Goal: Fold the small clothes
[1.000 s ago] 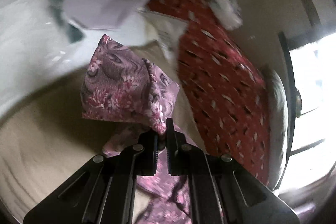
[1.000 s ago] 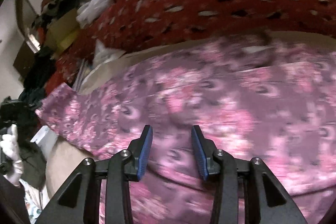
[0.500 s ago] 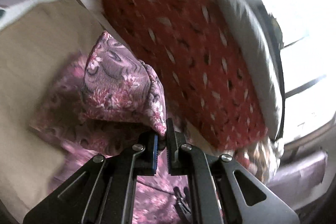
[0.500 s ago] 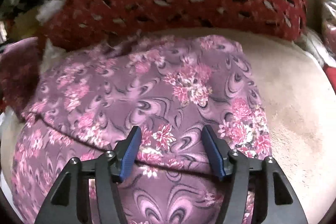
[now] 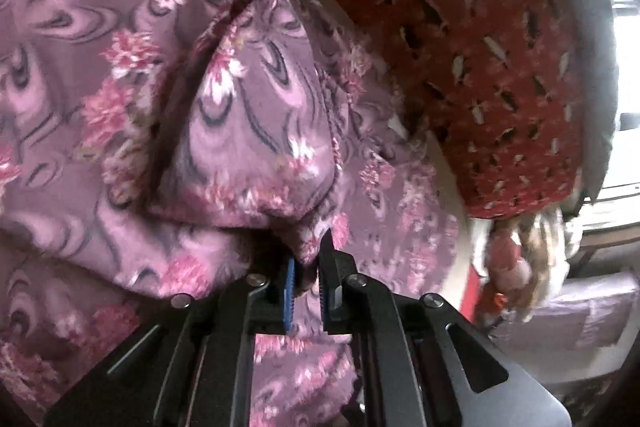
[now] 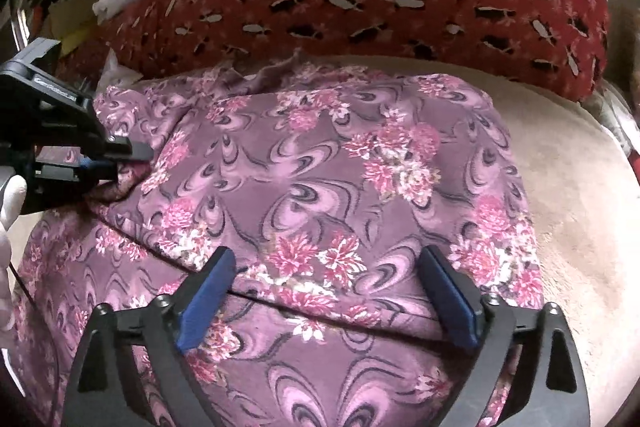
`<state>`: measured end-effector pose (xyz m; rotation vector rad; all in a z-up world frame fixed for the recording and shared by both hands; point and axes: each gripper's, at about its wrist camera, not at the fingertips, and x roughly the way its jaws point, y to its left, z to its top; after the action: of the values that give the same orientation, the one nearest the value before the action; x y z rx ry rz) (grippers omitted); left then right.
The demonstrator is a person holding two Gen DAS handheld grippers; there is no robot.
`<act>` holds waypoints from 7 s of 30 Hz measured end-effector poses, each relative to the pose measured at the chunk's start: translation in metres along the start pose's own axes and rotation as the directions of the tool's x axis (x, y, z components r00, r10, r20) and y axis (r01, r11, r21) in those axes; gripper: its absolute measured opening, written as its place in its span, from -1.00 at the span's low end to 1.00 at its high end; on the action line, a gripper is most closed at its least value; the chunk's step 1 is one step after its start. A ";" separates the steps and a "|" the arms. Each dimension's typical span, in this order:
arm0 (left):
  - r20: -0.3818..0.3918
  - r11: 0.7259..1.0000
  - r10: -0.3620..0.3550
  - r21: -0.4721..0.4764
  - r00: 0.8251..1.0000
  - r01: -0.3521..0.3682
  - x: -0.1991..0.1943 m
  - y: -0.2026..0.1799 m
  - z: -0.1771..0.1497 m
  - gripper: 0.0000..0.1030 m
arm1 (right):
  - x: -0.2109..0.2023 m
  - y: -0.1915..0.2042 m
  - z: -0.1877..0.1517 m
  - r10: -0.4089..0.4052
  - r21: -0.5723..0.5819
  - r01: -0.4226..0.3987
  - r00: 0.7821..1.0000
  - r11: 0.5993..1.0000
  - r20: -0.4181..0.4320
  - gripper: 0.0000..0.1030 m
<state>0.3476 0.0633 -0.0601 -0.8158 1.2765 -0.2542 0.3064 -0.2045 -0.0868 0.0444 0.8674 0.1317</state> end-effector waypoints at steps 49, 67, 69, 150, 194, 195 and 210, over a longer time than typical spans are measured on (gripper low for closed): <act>0.375 0.977 0.214 -0.079 0.902 -0.199 -0.066 0.046 -0.026 0.39 | -0.026 -0.099 0.009 0.189 0.571 -0.277 0.959 0.773 0.209 0.31; 0.370 0.979 0.202 -0.093 0.907 -0.180 -0.069 0.036 -0.044 -0.13 | -0.060 -0.131 -0.012 0.157 0.605 -0.296 0.949 0.739 0.273 -0.56; 0.392 0.980 0.198 -0.054 0.898 -0.193 -0.069 0.022 -0.059 -0.13 | -0.074 -0.127 -0.004 0.114 0.576 -0.301 0.934 0.760 0.338 -0.56; -0.169 0.924 0.340 0.244 0.925 -0.295 -0.162 0.144 -0.240 -0.81 | -0.216 -0.072 -0.232 0.308 0.204 -0.270 0.934 0.941 -0.182 -0.87; 0.044 0.977 -0.193 -0.087 0.980 0.196 -0.187 0.074 -0.029 -0.81 | -0.156 -0.158 -0.072 0.569 0.565 -0.674 0.726 0.476 0.388 -0.91; 0.048 0.976 -0.191 -0.097 0.980 0.195 -0.181 0.072 -0.019 -0.81 | -0.148 -0.160 -0.065 0.566 0.569 -0.672 0.727 0.474 0.388 -0.91; 0.083 0.982 -0.029 -0.182 0.996 0.044 -0.060 0.027 0.135 -0.81 | 0.010 -0.197 0.033 0.423 0.726 -0.576 0.804 0.377 0.418 -0.90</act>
<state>0.4456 0.1718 -0.0254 -0.9978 1.2228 -0.1325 0.3573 -0.3976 -0.0909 1.2543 0.6474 0.2783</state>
